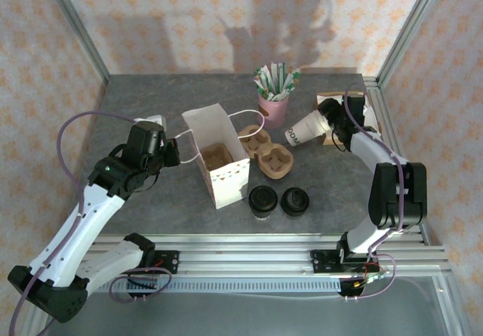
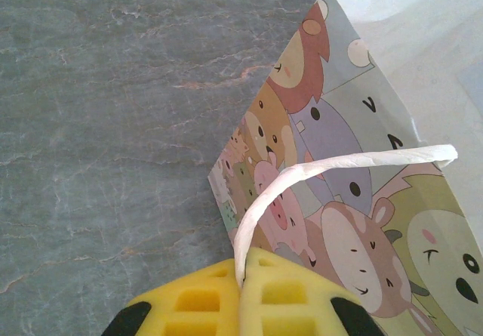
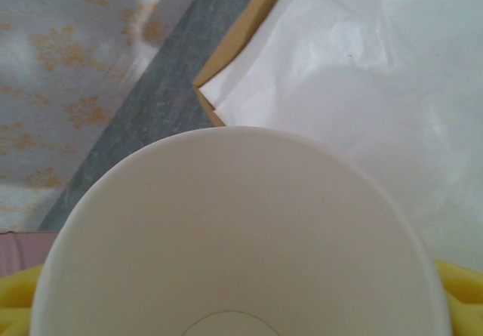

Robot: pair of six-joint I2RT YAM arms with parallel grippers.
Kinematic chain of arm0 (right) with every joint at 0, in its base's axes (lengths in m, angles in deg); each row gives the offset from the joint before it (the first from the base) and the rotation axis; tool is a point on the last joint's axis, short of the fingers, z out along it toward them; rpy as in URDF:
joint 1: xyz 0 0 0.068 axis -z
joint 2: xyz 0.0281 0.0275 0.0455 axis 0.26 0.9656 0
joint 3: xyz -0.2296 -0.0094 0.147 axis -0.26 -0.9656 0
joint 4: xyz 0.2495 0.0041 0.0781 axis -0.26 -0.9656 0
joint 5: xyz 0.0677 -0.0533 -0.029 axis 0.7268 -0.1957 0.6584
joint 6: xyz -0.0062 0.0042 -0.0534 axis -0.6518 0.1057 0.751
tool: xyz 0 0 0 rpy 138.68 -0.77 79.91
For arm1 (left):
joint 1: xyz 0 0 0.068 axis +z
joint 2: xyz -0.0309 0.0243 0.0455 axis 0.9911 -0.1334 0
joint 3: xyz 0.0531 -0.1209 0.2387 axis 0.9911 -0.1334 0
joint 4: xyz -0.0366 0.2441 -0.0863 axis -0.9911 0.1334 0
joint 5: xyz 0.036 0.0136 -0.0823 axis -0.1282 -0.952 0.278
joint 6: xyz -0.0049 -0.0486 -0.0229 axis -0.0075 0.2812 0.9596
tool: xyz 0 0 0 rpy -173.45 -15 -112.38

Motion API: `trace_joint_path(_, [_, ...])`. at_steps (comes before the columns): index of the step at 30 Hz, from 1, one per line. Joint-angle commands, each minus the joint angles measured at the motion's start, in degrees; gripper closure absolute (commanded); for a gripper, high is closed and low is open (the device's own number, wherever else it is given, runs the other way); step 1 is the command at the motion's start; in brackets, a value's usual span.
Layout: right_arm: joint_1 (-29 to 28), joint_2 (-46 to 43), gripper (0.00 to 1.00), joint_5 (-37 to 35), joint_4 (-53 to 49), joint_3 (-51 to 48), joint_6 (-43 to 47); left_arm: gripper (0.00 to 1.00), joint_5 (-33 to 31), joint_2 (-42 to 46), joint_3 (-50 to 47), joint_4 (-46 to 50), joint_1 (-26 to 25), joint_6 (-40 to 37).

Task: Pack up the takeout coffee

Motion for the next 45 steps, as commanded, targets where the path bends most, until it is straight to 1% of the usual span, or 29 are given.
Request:
trace_joint_path(1, [0.29, -3.01, 0.2, 1.5, 5.62, -0.84, 1.14, 1.0, -0.91, -0.17, -0.45, -1.02, 0.38, 0.62])
trace_joint_path(4, [-0.91, -4.71, 0.21, -0.3, 6.57, -0.91, 4.97, 1.0, -1.01, -0.25, -0.46, -1.2, 0.4, 0.51])
trace_joint_path(9, [-5.6, -7.17, 0.2, -7.32, 7.13, -0.71, 17.27, 1.0, -1.01, -0.58, -0.58, -1.72, 0.38, 0.62])
trace_joint_path(11, [-6.55, -7.64, 0.2, -9.3, 8.13, -1.33, 20.75, 1.0, -0.99, -0.83, -0.58, -1.85, 0.38, 0.64])
trace_joint_path(17, [-8.75, -9.43, 0.2, -15.63, 16.95, -7.1, 30.68, 1.0, -1.05, -1.13, -0.68, -2.05, 0.38, 0.57])
trace_joint_path(22, [-10.08, -10.25, 0.19, -17.44, 23.13, -11.15, 35.85, 1.0, -1.13, -1.31, -0.85, -2.34, 0.4, 0.61])
trace_joint_path(27, [-13.41, -10.03, 0.17, -19.0, 29.16, -14.48, 42.71, 1.0, -1.07, -1.49, -1.11, -2.59, 0.38, 0.81])
trace_joint_path(30, [-15.13, -9.48, 0.16, -21.11, 31.15, -15.52, 45.21, 1.0, -1.08, -1.56, -1.37, -2.74, 0.38, 0.89])
trace_joint_path(34, [-15.74, -9.47, 0.13, -22.12, 35.17, -17.91, 46.36, 1.0, -1.0, -1.62, -1.38, -2.69, 0.44, 0.88])
trace_joint_path(45, [-16.48, -8.9, 0.09, -21.51, 35.32, -19.79, 47.12, 1.0, -0.38, -1.75, -1.2, -2.96, 0.43, 1.18])
